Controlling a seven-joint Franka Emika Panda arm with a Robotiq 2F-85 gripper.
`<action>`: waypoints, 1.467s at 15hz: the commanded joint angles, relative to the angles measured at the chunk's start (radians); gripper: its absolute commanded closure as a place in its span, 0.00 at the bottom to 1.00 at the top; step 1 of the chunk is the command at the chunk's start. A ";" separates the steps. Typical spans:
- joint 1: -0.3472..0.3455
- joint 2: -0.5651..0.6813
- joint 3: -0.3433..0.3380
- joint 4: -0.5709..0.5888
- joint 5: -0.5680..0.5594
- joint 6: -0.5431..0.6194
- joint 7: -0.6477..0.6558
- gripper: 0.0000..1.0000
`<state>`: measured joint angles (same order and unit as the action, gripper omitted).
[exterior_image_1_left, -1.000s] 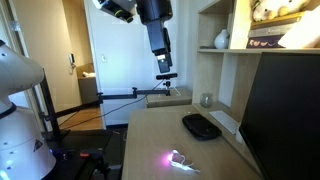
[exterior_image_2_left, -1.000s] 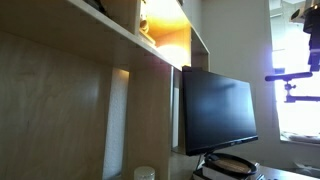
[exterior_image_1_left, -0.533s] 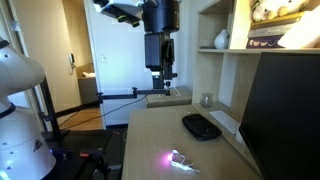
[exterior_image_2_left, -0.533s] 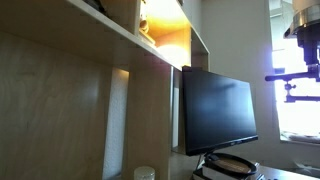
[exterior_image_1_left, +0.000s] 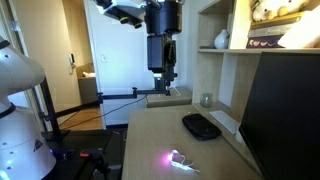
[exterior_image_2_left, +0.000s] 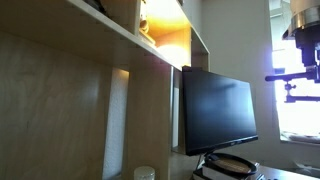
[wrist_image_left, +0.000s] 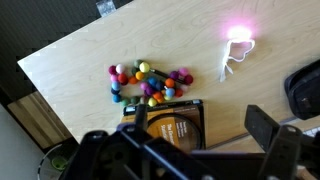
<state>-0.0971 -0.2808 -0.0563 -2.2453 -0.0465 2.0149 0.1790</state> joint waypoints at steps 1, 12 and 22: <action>-0.007 0.017 0.002 0.000 -0.020 -0.004 0.008 0.00; -0.045 0.254 -0.028 0.071 -0.194 0.011 0.151 0.00; -0.031 0.422 -0.048 0.189 -0.210 -0.127 -0.119 0.00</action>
<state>-0.1363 0.0942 -0.0974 -2.1191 -0.2568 1.9915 0.1797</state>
